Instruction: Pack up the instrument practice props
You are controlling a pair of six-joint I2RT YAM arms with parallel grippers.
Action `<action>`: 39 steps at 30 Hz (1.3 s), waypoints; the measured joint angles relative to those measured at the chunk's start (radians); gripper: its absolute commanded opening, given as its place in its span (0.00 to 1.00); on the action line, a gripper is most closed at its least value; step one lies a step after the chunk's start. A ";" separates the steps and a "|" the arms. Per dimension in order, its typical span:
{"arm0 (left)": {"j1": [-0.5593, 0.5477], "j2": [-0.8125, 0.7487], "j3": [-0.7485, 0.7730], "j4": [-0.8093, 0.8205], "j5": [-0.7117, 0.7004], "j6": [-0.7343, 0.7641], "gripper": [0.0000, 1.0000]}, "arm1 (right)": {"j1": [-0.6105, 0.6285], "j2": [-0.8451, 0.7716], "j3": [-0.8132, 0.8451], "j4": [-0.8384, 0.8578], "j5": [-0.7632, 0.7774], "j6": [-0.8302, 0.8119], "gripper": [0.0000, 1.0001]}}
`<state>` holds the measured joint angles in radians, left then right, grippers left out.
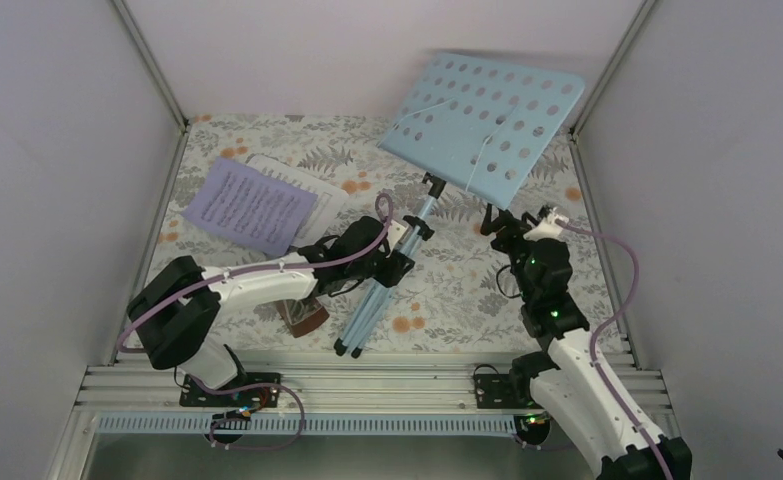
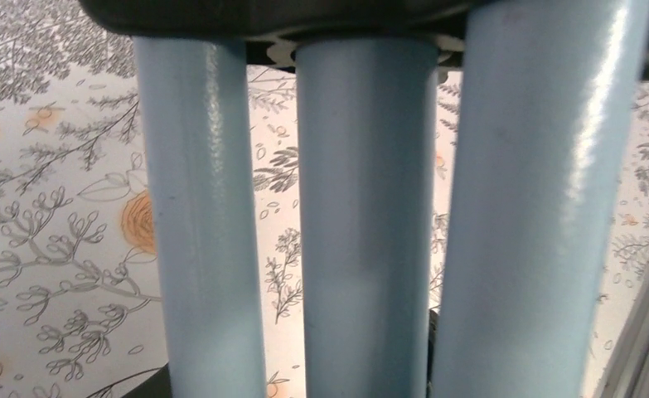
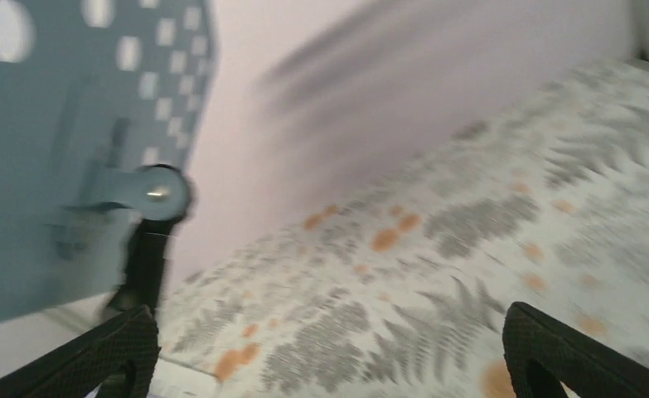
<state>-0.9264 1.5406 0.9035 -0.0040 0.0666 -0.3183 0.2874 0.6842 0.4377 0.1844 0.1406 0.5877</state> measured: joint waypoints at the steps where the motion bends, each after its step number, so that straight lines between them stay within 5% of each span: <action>1: 0.002 0.003 0.002 -0.008 -0.007 -0.003 0.02 | 0.000 -0.018 -0.017 -0.035 0.040 0.025 1.00; 10: 0.011 0.080 0.048 -0.090 -0.058 -0.027 0.02 | 0.000 -0.221 -0.003 -0.346 0.444 0.181 1.00; 16: 0.009 0.193 0.154 -0.202 -0.077 -0.011 0.02 | 0.000 -0.345 0.101 -0.411 0.614 0.169 1.00; 39: -0.153 0.528 0.522 -0.492 -0.175 0.373 0.02 | 0.000 -0.414 0.268 -0.372 0.629 0.010 1.00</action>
<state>-1.0794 2.0689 1.4254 -0.4957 -0.1089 0.0551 0.2874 0.2703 0.7059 -0.1875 0.7700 0.5976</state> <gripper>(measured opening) 0.471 0.996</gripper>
